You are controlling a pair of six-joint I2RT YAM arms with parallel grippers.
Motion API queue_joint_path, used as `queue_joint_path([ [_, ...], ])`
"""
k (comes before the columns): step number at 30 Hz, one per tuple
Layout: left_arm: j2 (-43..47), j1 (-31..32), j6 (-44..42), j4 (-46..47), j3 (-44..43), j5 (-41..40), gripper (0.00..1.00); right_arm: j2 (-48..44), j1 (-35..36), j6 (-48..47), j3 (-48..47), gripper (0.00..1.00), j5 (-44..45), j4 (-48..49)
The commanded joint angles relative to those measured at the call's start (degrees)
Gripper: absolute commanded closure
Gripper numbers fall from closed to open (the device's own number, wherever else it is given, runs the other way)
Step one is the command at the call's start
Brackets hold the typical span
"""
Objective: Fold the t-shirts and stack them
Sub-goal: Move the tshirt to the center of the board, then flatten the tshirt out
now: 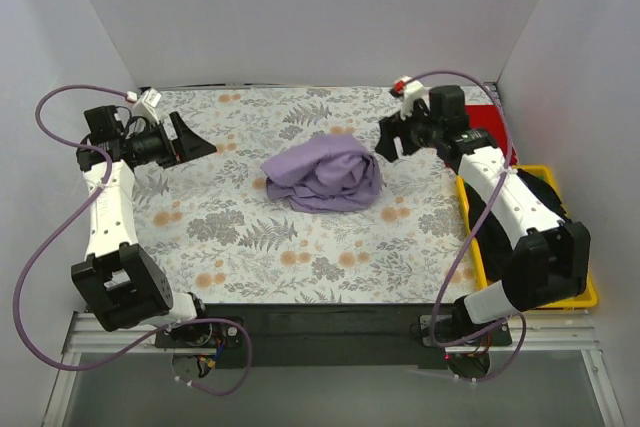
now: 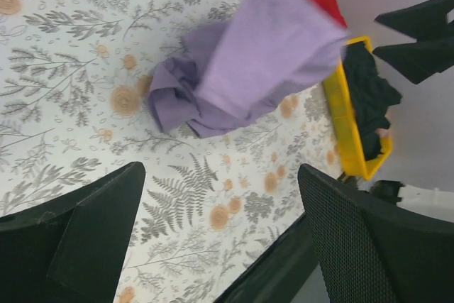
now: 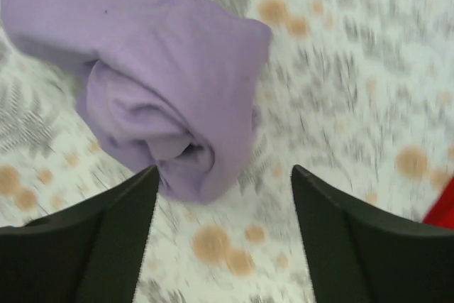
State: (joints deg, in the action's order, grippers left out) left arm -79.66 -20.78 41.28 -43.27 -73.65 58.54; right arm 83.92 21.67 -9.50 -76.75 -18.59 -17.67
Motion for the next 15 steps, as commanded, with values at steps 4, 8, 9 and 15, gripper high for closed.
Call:
queue_joint_path([
  [4, 2.05, 4.68, -14.72, -4.2, 2.36, -11.68, 0.11, -4.64, -16.39, -3.93, 8.54, 0.15, -5.21, -8.23],
  [8, -1.46, 13.55, -17.28, -2.36, 4.56, -17.49, 0.11, -0.97, -15.35, -7.82, 7.58, 0.15, -10.94, -13.26],
  [9, -3.47, 17.48, -17.37, -1.91, 4.65, -18.89, 0.12, 0.09, -13.95, -7.9, 7.67, 0.15, -10.25, -13.53],
  [15, -13.75, 30.42, -16.4, 3.36, -0.96, -26.63, 0.21, 10.29, -10.78, -3.52, 5.39, 0.18, -7.08, -13.36],
])
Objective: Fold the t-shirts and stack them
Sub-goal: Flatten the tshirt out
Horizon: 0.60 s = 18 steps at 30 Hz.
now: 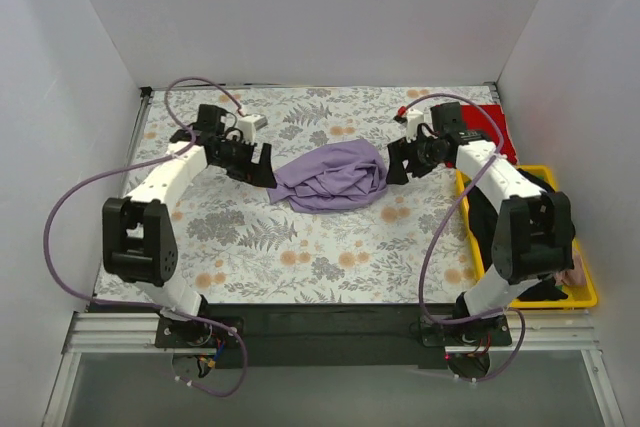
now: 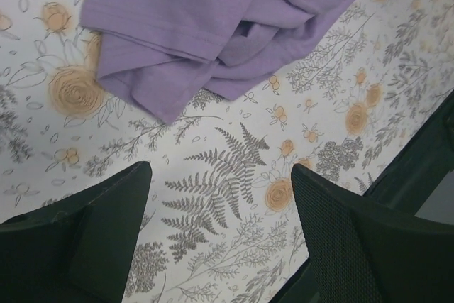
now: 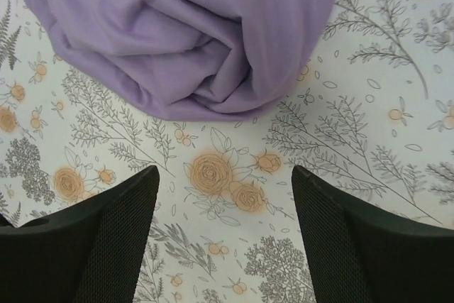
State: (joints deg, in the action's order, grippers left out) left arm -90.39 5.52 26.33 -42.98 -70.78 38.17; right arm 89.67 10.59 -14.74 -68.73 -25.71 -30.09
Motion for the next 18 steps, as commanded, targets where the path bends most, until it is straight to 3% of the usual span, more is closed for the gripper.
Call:
queue_joint_path([
  [1, -6.26, 5.19, -1.45, 3.43, -5.05, -8.18, 0.22, 7.25, 0.22, 2.17, -3.33, 0.19, 0.49, -0.77],
  [7, -15.16, 11.44, -2.07, 5.1, -13.06, -14.26, 0.28, 14.47, 0.31, 4.72, -6.77, 0.24, 1.64, -0.68],
  [14, -23.69, 12.67, -1.11, 6.42, -17.89, -15.94, 0.46, 19.22, 0.92, 6.57, -9.31, 0.28, -1.52, 0.29],
  [18, -25.01, 12.76, -1.01, 6.33, -18.69, -16.81, 0.65, 22.65, 1.01, 7.45, -12.65, 0.46, -2.5, 0.2],
])
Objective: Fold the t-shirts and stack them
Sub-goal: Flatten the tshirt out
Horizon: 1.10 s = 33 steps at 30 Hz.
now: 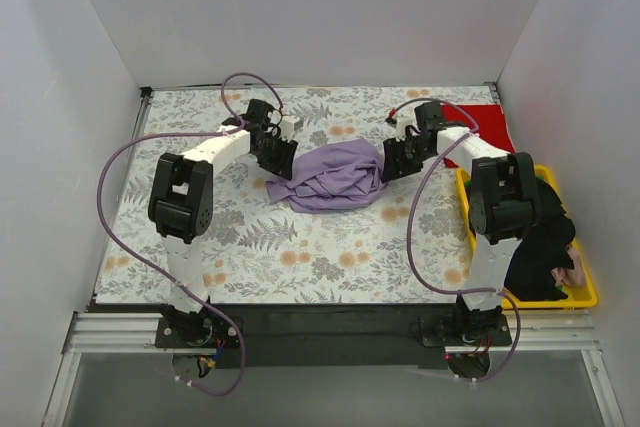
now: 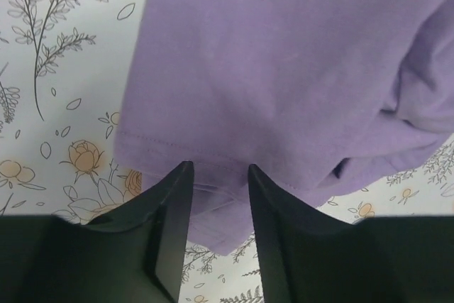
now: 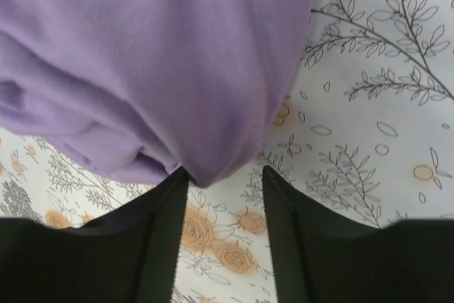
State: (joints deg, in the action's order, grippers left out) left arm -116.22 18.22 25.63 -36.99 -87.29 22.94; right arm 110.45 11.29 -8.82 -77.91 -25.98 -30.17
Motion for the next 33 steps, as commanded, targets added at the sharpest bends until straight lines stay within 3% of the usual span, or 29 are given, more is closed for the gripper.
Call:
queue_joint_path([
  [1, 0.91, 0.06, -0.49, 0.26, -2.19, -1.84, 0.68, 2.83, 0.23, 1.61, -4.17, 0.51, -2.24, 0.29],
  [5, 2.58, -0.02, -0.23, -0.36, -1.66, 0.0, 0.9, 3.19, 0.22, 0.83, -7.33, 0.79, -1.27, -0.06],
  [6, 3.19, -0.2, 0.12, -0.01, -1.4, 0.61, 0.94, 2.93, 0.22, 0.56, -7.78, 0.94, -0.66, -0.58],
  [7, 4.76, -0.2, 1.08, 0.34, -0.7, 1.92, 0.97, 2.23, 0.22, 0.21, -8.22, 0.99, -0.22, -0.76],
  [10, 6.62, -0.2, 1.62, 1.05, -0.08, 6.39, 0.89, 1.17, 0.22, -0.76, -9.1, 0.99, 0.49, -1.38],
  [11, 7.23, -0.11, 1.71, 1.22, 0.36, 7.03, 0.72, 1.08, 0.22, -0.76, -9.1, 0.99, 0.14, -1.47],
  [14, 6.02, 0.5, 1.01, -0.26, -0.34, 8.52, 0.59, 1.08, 0.22, -0.76, -9.28, 0.99, -0.3, -2.08],
  [22, 0.31, 3.05, 0.04, -2.12, -2.71, 2.56, 0.51, 0.38, 0.22, -1.37, -10.24, 0.99, -0.22, -2.87],
  [24, -0.67, 3.14, 0.91, -1.68, -3.33, -0.24, 0.55, -0.15, 0.22, -1.9, -10.77, 0.99, 0.49, -3.13],
  [25, -1.11, 3.05, 1.09, -1.24, -3.59, -1.48, 0.67, -0.76, 0.22, -2.25, -11.03, 0.99, 0.92, -3.31],
  [29, 1.77, 2.96, 1.09, 0.86, -3.95, -5.79, 0.96, -3.48, 0.22, -6.54, -14.1, 0.99, 4.08, -4.45],
  [33, 8.11, 2.09, 0.04, 1.84, -4.82, -7.38, 1.0, -6.65, 0.22, -11.99, -20.58, 0.99, 7.69, -6.73],
])
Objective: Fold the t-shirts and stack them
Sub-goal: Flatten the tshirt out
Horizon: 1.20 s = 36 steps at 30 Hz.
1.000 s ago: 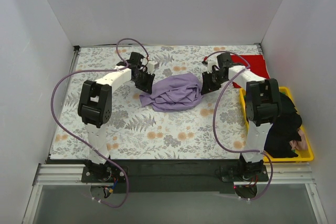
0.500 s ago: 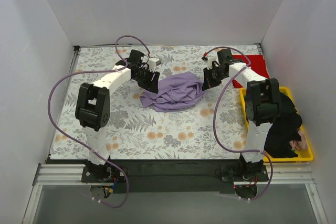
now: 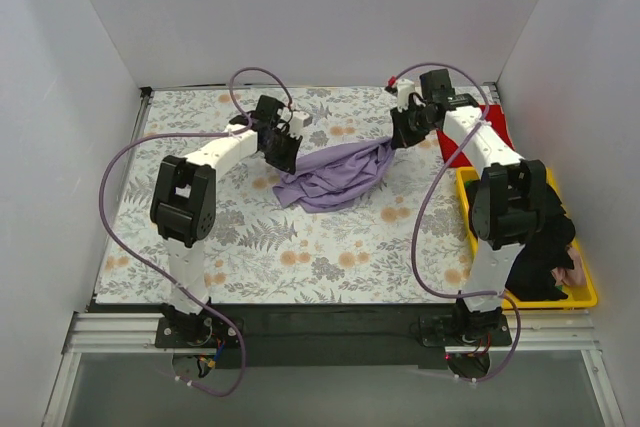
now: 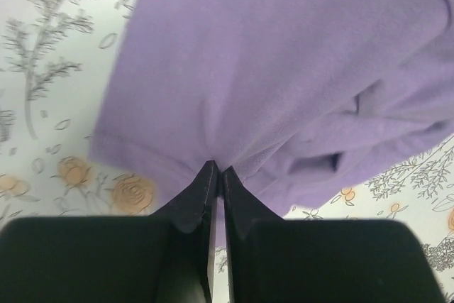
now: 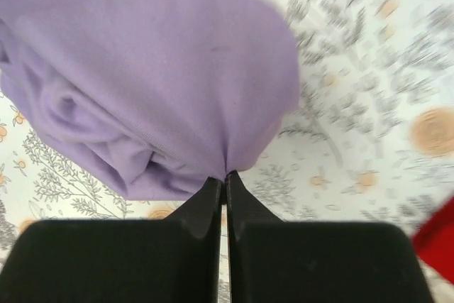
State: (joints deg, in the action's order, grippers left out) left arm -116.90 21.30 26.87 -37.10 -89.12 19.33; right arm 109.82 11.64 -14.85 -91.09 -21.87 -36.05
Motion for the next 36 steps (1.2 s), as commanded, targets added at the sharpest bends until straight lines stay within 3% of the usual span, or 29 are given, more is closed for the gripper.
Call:
queue_joint_path([
  [1, 10.1, -1.17, -1.56, 1.86, -3.16, -4.3, 1.0, -6.89, -0.13, -7.02, -9.09, 0.99, 3.76, -1.56],
  [4, 16.42, -1.35, -3.66, 1.86, -4.13, -6.32, 1.0, -8.21, 0.58, -12.03, -16.91, 0.99, 4.73, -4.37],
  [8, 23.29, -3.63, -5.95, -0.06, -5.18, -8.17, 1.0, -11.99, 4.26, -19.94, -20.27, 0.99, 6.31, -6.66],
  [12, 31.02, -9.59, -6.65, -2.45, -4.14, -6.16, 1.0, -18.75, 13.03, -27.15, -14.4, 0.99, 8.6, -7.63],
  [17, 42.69, -13.3, -13.5, -3.15, 10.26, -6.41, 1.0, -26.85, 22.71, -29.79, 1.22, 0.97, 7.28, -8.85],
  [18, 44.03, -14.69, -14.64, -3.06, 12.63, -6.59, 1.0, -27.46, 26.38, -29.8, 4.31, 0.68, 7.63, -9.03],
  [20, 47.1, -16.63, -17.11, -3.5, 19.14, -6.41, 1.0, -28.69, 28.17, -29.01, 8.45, 0.37, 6.58, -9.12],
  [21, 47.9, -18.38, -18.07, -3.85, 21.34, -6.59, 1.0, -29.05, 28.0, -26.83, 11.34, 0.13, 4.57, -8.86],
  [22, 48.52, -19.01, -19.22, -4.12, 23.27, -8.24, 1.0, -29.66, 27.74, -26.03, 12.33, 0.1, 3.86, -8.86],
  [29, 53.88, -25.69, -39.93, -9.03, 40.59, -10.54, 1.0, -29.05, 15.72, -24.96, 19.71, 0.11, 0.33, -11.41],
  [36, 47.13, -30.69, -46.03, -4.66, 47.81, -16.16, 1.0, -17.82, 7.97, -24.0, 17.62, 0.22, 3.32, -11.76],
])
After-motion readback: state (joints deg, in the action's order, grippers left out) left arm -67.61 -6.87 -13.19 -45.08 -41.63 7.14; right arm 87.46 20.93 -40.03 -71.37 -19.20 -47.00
